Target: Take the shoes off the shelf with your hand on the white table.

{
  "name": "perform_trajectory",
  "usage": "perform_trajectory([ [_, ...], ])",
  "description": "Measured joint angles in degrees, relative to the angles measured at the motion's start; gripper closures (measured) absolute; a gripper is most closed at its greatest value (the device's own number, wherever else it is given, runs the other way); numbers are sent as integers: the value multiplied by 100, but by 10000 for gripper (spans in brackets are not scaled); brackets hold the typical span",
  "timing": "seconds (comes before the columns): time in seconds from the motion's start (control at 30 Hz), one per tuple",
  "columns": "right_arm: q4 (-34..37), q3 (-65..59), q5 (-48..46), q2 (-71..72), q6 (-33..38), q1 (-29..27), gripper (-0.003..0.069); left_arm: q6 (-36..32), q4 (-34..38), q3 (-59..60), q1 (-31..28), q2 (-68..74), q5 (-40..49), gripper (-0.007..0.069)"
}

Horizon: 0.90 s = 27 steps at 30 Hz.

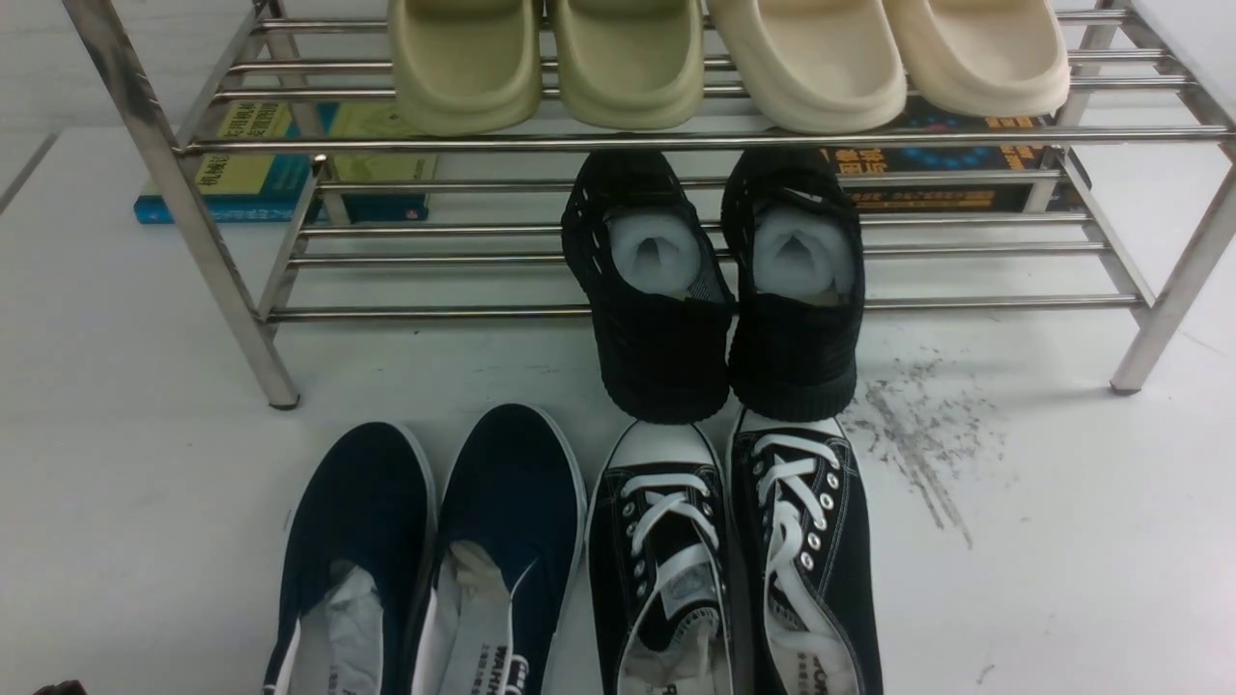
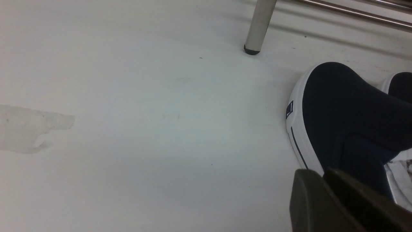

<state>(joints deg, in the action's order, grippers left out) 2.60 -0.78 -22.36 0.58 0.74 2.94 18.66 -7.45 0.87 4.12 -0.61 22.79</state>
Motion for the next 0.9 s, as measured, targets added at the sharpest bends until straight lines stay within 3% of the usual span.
perform_trajectory([
  [0.9, 0, 0, 0, 0, 0, 0, 421, -29, 30, 0, 0, 0, 2, 531],
])
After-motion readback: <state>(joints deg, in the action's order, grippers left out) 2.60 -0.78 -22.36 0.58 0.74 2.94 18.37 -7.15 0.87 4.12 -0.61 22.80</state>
